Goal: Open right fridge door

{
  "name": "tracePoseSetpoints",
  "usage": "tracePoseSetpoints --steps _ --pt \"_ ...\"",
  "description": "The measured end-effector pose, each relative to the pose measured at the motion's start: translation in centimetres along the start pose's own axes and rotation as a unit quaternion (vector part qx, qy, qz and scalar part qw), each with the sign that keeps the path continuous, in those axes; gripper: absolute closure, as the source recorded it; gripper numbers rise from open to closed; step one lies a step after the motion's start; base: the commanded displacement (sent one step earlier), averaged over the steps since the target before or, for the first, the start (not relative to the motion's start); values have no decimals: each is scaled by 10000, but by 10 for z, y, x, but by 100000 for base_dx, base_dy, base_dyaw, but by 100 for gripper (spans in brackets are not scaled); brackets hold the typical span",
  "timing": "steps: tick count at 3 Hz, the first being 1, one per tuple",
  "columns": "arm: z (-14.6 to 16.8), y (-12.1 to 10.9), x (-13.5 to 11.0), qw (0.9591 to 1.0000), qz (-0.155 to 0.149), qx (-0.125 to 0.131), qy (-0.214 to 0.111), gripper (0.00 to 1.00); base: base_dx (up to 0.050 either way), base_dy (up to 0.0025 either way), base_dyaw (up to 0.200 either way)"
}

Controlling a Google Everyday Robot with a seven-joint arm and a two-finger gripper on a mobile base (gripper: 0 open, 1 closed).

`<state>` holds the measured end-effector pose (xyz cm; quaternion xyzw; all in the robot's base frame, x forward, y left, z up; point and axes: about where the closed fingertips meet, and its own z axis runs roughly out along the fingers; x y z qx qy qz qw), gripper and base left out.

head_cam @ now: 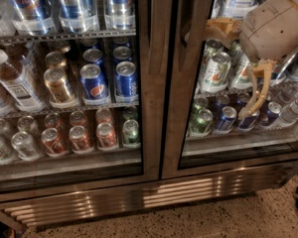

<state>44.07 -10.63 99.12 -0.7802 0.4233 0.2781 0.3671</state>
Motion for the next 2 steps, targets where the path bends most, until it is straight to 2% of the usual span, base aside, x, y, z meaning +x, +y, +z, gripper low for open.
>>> tracePoseSetpoints --steps 2 --pt "4 -4 -3 9995 -210 -147 -184 0 0 0 0"
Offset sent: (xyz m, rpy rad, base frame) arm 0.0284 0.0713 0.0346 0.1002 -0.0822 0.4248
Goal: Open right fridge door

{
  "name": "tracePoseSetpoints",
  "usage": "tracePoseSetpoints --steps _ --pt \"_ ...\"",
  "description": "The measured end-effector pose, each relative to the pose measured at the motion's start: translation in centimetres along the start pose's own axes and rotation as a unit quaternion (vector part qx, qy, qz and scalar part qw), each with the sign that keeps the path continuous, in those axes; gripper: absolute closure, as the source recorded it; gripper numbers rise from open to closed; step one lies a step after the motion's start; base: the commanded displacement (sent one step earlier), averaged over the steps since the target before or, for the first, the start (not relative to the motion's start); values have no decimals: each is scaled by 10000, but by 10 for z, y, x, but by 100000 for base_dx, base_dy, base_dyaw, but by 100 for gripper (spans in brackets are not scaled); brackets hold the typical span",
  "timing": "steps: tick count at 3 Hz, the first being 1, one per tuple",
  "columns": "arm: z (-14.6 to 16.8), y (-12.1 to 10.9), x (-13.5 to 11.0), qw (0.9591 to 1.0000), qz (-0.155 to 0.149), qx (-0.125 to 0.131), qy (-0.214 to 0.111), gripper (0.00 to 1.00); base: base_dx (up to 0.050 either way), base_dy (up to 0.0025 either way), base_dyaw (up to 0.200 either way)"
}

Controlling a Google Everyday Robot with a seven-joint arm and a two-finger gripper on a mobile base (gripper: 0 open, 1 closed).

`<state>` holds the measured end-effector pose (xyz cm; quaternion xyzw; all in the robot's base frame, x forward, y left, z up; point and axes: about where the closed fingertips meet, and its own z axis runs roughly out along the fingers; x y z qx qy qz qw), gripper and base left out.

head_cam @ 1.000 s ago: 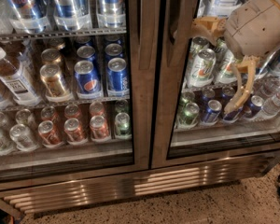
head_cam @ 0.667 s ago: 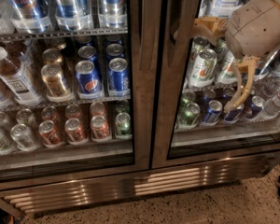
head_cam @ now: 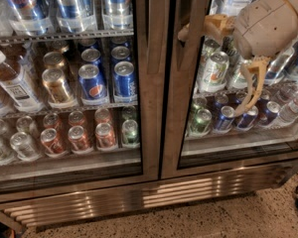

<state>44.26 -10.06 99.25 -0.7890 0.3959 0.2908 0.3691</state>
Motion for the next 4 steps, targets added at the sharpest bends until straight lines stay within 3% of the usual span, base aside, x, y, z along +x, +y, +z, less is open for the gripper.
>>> tracePoseSetpoints --steps 1,2,4 --pt "0 0 0 10000 0 0 0 0 0 0 0" --pt "0 0 0 10000 0 0 0 19 0 0 0" --pt "0 0 0 10000 0 1 0 65 0 0 0"
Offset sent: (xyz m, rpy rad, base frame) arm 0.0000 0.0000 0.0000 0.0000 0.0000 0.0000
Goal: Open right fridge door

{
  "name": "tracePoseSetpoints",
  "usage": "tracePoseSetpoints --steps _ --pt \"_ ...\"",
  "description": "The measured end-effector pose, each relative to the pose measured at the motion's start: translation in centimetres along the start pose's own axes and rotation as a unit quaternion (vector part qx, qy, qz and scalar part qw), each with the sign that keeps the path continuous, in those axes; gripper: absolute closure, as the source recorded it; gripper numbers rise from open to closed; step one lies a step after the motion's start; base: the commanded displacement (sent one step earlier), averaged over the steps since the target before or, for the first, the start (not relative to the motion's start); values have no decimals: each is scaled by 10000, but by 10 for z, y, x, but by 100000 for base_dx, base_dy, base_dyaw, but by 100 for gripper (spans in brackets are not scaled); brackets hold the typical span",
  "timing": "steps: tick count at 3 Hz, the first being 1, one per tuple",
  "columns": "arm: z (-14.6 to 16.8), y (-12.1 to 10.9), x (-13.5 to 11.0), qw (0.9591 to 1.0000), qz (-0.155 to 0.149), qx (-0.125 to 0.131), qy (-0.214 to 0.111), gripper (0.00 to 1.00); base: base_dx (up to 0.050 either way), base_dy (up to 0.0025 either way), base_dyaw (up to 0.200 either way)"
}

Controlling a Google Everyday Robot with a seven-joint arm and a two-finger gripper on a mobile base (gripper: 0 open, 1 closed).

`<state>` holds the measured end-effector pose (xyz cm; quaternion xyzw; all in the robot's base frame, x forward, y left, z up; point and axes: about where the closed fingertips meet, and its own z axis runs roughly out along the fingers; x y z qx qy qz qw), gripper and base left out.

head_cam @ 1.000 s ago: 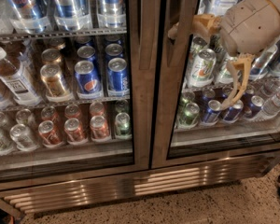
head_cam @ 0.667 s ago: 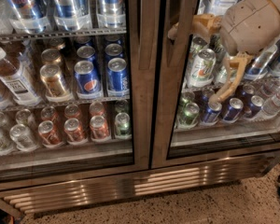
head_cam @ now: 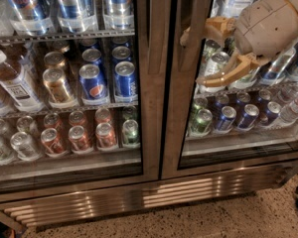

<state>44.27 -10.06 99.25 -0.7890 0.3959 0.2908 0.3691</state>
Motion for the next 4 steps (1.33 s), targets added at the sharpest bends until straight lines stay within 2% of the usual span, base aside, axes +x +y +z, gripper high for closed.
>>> tracePoseSetpoints --steps 1,2,3,4 --pt "0 0 0 10000 0 0 0 89 0 0 0" --pt "-1 -4 3 10000 0 0 0 100 0 0 0" --pt "-5 -10 4 10000 0 0 1 100 0 0 0" --pt "-5 -10 4 10000 0 0 1 100 -5001 1 -7"
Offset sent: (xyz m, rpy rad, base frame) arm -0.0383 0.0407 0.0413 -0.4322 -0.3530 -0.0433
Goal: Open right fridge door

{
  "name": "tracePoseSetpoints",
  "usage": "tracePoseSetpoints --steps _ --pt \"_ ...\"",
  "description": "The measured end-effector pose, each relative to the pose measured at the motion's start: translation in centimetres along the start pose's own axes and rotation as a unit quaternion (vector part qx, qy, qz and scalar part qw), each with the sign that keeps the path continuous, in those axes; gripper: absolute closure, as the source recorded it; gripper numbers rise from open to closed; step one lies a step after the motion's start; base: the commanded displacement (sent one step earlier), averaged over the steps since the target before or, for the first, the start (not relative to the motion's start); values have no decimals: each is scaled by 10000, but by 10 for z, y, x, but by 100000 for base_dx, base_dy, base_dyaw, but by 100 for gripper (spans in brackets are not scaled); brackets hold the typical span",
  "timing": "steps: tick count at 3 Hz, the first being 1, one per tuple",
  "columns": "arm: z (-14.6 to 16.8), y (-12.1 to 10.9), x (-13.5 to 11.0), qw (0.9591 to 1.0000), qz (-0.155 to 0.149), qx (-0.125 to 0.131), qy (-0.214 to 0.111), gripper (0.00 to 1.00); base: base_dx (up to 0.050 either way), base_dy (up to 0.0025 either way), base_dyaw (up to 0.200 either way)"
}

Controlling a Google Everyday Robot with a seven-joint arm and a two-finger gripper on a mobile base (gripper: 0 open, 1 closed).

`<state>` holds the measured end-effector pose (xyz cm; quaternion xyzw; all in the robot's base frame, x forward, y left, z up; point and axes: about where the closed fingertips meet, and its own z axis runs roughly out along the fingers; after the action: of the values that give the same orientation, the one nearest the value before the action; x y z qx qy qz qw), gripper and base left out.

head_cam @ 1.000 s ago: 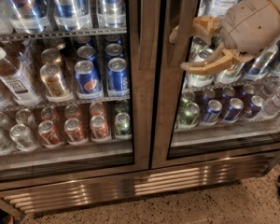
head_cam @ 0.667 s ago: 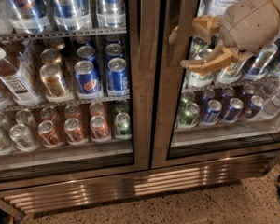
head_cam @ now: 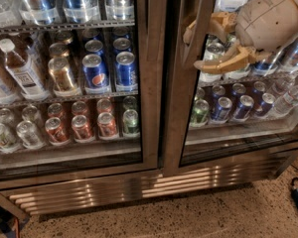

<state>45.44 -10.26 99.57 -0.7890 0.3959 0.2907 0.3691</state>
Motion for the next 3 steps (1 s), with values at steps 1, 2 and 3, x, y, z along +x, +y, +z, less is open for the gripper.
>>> tracePoseSetpoints --steps 1,2,3 --pt "0 0 0 10000 0 0 0 100 0 0 0" --pt "-2 1 1 10000 0 0 0 100 0 0 0" --pt "-2 1 1 10000 0 0 0 100 0 0 0"
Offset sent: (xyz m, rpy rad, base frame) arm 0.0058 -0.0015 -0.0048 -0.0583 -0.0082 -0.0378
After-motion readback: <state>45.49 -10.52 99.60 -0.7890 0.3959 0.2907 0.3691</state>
